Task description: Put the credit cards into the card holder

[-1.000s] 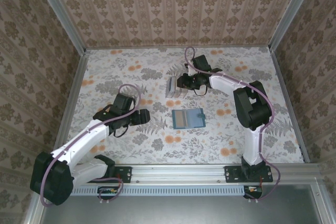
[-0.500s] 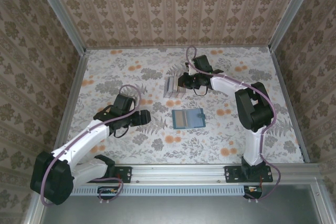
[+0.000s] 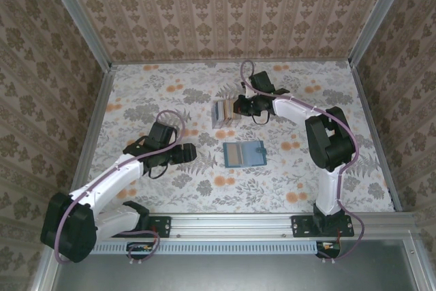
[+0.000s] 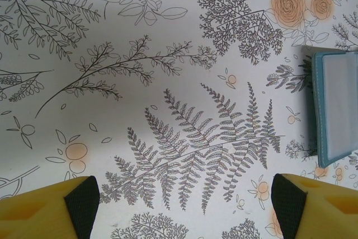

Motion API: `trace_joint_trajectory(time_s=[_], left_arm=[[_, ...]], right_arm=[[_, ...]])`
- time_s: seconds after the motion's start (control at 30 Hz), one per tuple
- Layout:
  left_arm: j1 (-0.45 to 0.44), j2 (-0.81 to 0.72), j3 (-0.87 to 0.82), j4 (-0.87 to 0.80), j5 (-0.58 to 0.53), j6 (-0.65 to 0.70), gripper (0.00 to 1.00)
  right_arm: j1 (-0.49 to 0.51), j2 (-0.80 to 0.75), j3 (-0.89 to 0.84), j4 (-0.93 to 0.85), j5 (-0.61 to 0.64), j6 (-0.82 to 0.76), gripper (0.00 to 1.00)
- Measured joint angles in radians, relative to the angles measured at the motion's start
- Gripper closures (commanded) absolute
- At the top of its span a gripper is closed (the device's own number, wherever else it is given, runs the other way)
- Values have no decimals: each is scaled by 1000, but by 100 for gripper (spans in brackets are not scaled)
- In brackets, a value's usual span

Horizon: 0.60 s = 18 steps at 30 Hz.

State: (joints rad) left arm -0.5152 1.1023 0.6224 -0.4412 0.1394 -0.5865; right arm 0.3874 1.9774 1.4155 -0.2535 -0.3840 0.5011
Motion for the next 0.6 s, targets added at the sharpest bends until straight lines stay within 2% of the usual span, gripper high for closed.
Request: trace_joint_trajectory(time_s=[0.37,0.6], left_arm=[[0,48,6,24,23,0,16],[0,58,6,30,35,0,16]], right_arm=[[37,9,119,-165,169,-31,100],[47,64,160,-200,180,-31,100]])
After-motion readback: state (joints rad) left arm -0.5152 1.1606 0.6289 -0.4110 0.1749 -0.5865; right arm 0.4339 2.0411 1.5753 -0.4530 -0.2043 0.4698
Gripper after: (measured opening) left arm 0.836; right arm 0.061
